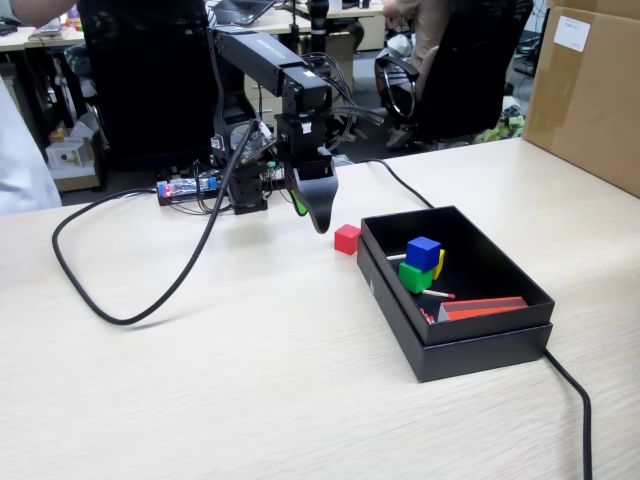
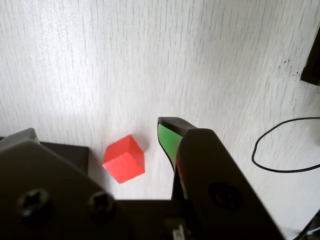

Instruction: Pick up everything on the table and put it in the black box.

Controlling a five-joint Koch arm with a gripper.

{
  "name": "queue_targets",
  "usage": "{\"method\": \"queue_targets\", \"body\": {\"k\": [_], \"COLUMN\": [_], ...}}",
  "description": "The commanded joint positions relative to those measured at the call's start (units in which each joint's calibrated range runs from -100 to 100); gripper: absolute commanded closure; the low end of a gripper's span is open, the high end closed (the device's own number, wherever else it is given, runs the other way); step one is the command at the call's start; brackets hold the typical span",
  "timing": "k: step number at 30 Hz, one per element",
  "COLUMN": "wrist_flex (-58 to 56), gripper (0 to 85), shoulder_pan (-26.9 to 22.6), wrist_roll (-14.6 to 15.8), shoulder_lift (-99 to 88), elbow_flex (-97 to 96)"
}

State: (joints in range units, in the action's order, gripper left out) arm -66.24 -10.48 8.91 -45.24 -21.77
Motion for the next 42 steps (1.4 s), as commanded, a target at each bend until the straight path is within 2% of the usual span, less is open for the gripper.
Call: {"method": "queue_targets", "body": {"k": [1, 7, 15, 23, 32, 42], "wrist_flex": [-1.36, -1.36, -1.53, -1.53, -1.53, -1.53], "gripper": [37.9, 37.9, 38.0, 38.0, 38.0, 38.0], "shoulder_pan": [0.29, -0.05, -6.15, -9.62, -8.21, -7.33], "wrist_roll": [-0.20, -0.20, -0.73, -1.81, -4.88, -5.18], "shoulder_lift": [-2.32, -1.06, -5.30, -1.97, 18.34, 21.32], "elbow_flex": [0.83, -1.62, -0.53, 4.18, 15.70, 11.07]}}
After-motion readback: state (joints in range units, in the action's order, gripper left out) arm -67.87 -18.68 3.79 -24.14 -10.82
